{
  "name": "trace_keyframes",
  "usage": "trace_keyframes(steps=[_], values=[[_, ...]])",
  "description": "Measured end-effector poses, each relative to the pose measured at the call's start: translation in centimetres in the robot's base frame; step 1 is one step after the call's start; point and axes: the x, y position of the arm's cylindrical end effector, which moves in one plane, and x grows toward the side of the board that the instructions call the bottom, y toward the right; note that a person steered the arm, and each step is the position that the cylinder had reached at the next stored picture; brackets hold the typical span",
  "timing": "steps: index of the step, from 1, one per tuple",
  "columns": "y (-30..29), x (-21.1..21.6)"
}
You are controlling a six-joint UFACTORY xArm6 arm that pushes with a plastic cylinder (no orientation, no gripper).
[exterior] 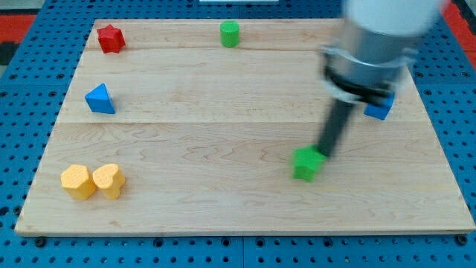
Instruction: Move green star towards up
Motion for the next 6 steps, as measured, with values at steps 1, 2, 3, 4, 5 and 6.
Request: trace_keyframes(steps=[1,2,3,4,5,6], values=[[2.6,3.3],[3.5,7.1],[-4.3,7.1],[-9.0,4.0],[-5.3,1.2],[-4.9,5.5]])
